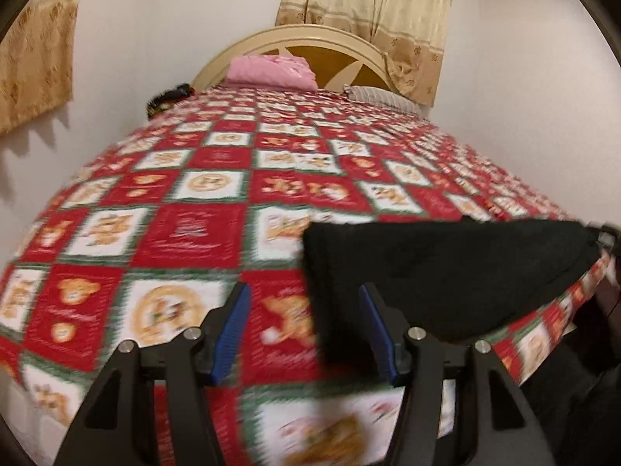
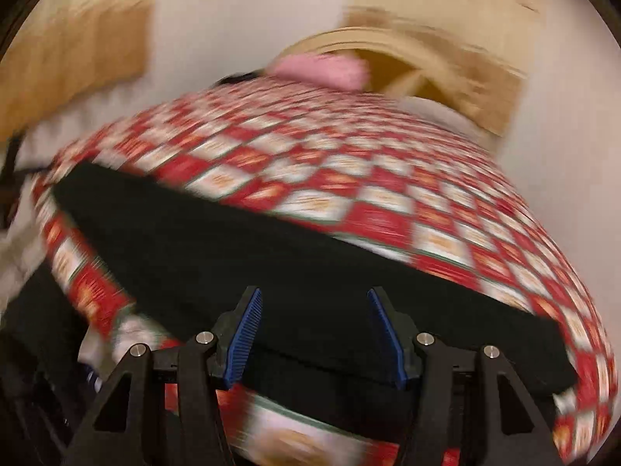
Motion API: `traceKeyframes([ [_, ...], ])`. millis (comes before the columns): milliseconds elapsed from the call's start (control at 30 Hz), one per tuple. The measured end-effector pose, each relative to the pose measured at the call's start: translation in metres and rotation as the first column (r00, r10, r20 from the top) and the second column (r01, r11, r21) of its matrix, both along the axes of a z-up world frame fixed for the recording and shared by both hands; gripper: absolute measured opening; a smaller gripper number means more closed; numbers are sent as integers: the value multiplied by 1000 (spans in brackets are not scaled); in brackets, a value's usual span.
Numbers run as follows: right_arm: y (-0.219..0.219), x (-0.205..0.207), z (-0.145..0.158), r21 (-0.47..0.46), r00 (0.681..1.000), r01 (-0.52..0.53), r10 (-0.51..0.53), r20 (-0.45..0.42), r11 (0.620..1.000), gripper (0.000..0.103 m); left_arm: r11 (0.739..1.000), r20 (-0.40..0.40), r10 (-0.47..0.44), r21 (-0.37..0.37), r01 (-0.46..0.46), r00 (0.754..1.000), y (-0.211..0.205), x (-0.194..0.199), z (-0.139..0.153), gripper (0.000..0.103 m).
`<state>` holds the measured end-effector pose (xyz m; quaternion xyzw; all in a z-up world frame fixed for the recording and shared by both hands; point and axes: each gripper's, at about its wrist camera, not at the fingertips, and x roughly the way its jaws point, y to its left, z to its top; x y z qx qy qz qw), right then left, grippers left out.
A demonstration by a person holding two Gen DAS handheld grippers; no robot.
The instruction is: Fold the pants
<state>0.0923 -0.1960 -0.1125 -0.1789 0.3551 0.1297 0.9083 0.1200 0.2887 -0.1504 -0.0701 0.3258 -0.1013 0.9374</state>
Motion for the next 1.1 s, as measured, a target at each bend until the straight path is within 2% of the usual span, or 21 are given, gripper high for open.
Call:
traceKeyframes([
  [100,45,3,-21,-32,991,-130,128,-44,991,58,998,-67,-30,-54,26,997,-8,23,-3,60],
  [167,64,3,-28,-32,983,-178,176,-54,984,58,998,-85,-26,-57,21,996,-10,34,-5,60],
  [267,78,1,-33,-21,979,-198,196,-55,980,58,998,-115,-22,-63,15,993,-10,51,-9,57],
  [333,80,3,-34,-17,980,-192,191,-54,981,58,994,-141,-34,-105,19,989,-8,60,-12,50],
  [433,80,8,-35,-14,983,-175,174,-57,984,58,994,-204,-30,-113,7,979,-9,69,-19,50],
  [467,81,9,-35,-12,983,-172,171,-59,985,58,993,-202,-33,-114,10,979,-9,69,-19,49],
  [500,80,9,-35,-10,984,-170,169,-61,985,58,994,-200,-38,-111,16,979,-11,69,-19,44],
  [600,81,10,-32,-15,984,-170,169,-55,985,58,993,-182,-54,-111,34,982,-14,66,-13,17],
  [733,84,8,-27,-6,985,-169,168,-42,986,58,997,-133,-49,-65,40,990,-20,66,4,16],
  [833,87,7,-27,6,985,-171,171,-37,985,58,995,-99,-45,-90,36,994,-16,70,15,16],
  [933,91,7,-31,5,983,-178,178,-43,984,58,995,-123,-37,-96,25,992,-13,83,6,16],
  [1000,93,6,-35,1,982,-181,181,-50,983,58,999,-153,-27,-20,24,988,-19,91,-10,16],
  [1033,95,6,-37,-5,981,-185,184,-55,983,58,999,-162,-32,-33,27,986,-20,93,-16,18],
  [1100,97,4,-42,-22,979,-194,192,-66,981,58,992,-174,-33,-124,11,984,-9,95,-25,23],
])
